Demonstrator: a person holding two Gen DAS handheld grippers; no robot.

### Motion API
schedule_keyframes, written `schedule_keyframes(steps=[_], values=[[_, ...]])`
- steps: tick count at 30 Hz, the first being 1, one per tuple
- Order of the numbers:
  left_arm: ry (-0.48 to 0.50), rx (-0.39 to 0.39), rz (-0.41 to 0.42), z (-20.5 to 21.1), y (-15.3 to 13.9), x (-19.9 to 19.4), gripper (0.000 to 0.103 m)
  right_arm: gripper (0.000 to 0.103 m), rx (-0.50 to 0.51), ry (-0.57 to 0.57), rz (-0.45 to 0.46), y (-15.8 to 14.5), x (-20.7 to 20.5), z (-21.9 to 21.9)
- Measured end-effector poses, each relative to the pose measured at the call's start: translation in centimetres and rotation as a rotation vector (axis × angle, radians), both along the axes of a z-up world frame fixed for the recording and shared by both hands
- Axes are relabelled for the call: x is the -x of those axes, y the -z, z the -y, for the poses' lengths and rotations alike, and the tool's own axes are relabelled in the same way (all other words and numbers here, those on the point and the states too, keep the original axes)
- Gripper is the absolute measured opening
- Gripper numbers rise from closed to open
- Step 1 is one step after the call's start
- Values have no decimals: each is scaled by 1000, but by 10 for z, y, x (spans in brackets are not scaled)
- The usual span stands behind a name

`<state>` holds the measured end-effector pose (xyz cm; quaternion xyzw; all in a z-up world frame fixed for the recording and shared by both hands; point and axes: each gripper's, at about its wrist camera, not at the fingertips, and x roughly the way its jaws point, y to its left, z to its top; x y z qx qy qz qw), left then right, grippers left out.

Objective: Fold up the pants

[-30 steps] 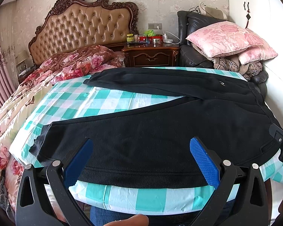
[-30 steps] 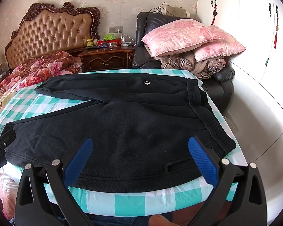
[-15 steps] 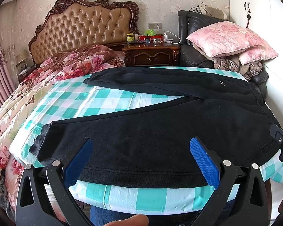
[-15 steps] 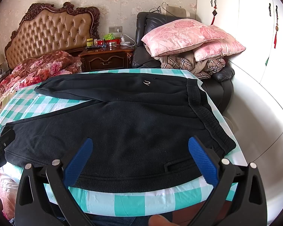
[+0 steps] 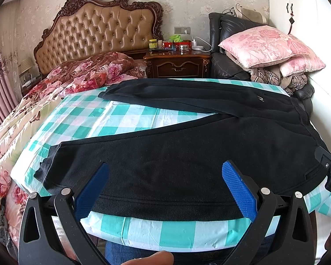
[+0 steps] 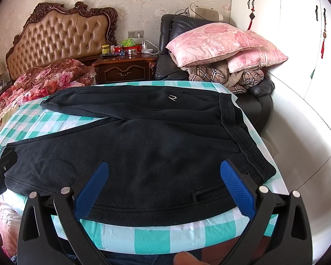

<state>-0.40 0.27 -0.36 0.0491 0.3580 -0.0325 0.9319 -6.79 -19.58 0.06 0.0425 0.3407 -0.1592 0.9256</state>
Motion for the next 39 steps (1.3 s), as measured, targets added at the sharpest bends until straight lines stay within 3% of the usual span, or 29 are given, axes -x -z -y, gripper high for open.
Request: schedule_keyframes(steps=[17,20,24,28,32,35,39], values=[[0,5,-2,-2,2,0,99,101,-2,1,-4,2,-1,3],[9,46,-6,-7,6,-2,99,101,-84,3,-7,4,-7,24],[49,148,-18,-19,19,-11,99,101,-145,37,0,3,-33,84],[85,209,-29,-22,34,-23,99,101,-205,1,-63,6,-103,180],[141,263,-102,-25,54,-41,99,101,-275,-1,-165,24,-188,274],[150,312,-130,-35,65,-53,99,100,-289,1,-235,44,-234,319],[111,328,-148,-53,75,-74,99,88,-338,-6,-291,72,-281,349]])
